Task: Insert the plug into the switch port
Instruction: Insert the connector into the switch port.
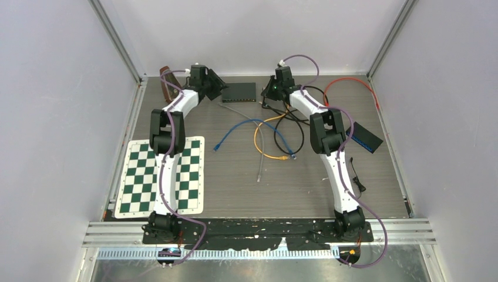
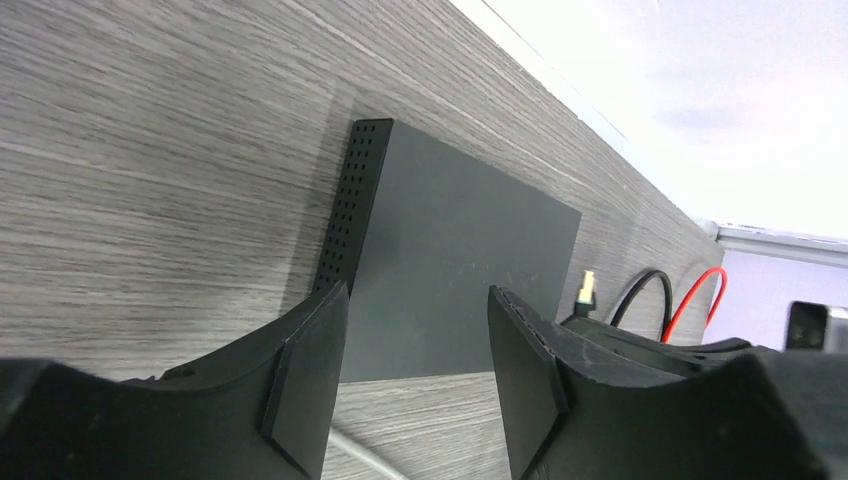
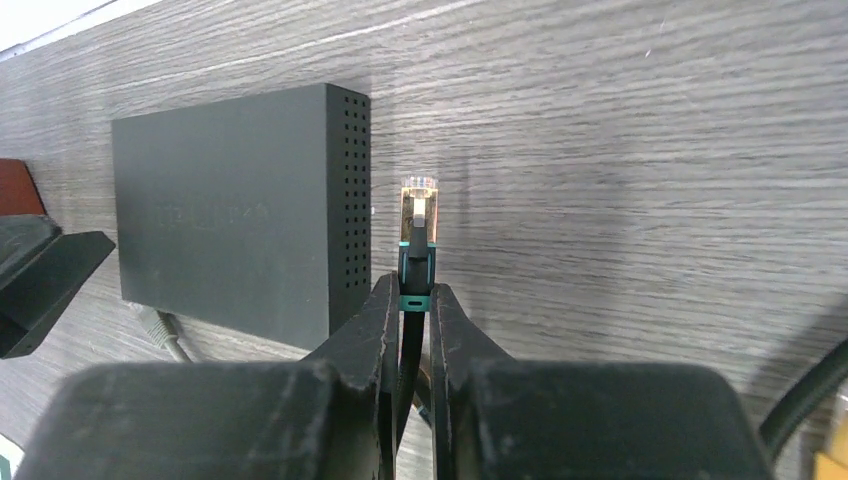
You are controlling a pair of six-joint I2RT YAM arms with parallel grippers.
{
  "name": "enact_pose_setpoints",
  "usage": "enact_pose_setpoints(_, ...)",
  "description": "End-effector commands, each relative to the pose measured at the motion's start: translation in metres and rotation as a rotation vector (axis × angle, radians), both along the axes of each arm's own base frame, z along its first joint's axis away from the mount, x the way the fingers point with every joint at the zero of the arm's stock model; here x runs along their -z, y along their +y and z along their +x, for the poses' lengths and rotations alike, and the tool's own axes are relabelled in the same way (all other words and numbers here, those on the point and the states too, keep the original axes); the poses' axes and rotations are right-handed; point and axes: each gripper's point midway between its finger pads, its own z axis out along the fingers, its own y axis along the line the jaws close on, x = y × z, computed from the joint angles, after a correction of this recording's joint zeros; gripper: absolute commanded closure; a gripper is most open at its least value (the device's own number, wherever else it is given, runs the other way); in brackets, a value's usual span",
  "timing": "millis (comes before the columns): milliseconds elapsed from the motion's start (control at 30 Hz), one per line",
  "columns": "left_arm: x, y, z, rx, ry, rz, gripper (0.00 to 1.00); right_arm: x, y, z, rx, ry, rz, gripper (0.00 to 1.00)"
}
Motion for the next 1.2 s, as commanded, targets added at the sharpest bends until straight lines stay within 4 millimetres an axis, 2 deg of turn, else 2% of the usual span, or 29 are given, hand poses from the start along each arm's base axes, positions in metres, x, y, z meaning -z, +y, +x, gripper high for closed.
enact_pose_setpoints(0,-0.019,-0.001,0.018,-0.006,-0.087,-0.04,0.45,-0.01,0.011,0.008,0.038,0.018,0.088,0.95)
enact_pose_setpoints(33,-0.017,-0.004,0.018,0.0,-0.08,-0.055,0.45,-0.001,0.007,0.007,0.063,0.051,0.086,0.95)
enact_pose_setpoints(233,-0.005,-0.008,0.009,0.013,-0.042,-0.067,0.47,0.003,0.015,0.005,0.114,0.117,0.182,0.95)
enact_pose_setpoints(367,-0.009,-0.005,0.01,-0.001,-0.043,-0.038,0.47,0.007,0.017,0.01,0.124,0.119,0.194,0.95)
enact_pose_setpoints(467,-0.003,-0.004,0.005,-0.001,0.002,-0.027,0.47,0.008,0.021,0.007,0.11,0.12,0.209,0.95)
enact_pose_setpoints(600,0.0,0.007,-0.001,-0.043,0.03,0.03,0.48,0.015,0.023,0.004,0.094,0.117,0.223,0.95)
enact_pose_setpoints(733,-0.011,0.018,0.0,-0.097,0.003,0.086,0.48,0.011,0.02,0.002,0.086,0.113,0.187,0.95)
enact_pose_setpoints(800,-0.012,0.014,0.002,-0.095,-0.004,0.079,0.47,0.01,0.02,0.001,0.078,0.111,0.185,0.95)
enact_pose_setpoints(967,-0.003,-0.012,0.002,-0.052,0.035,-0.068,0.48,0.01,0.026,0.0,0.069,0.112,0.229,0.95)
enact_pose_setpoints(1167,0.001,-0.024,-0.013,0.008,0.048,-0.072,0.51,-0.004,0.035,-0.001,-0.024,0.057,0.24,0.95)
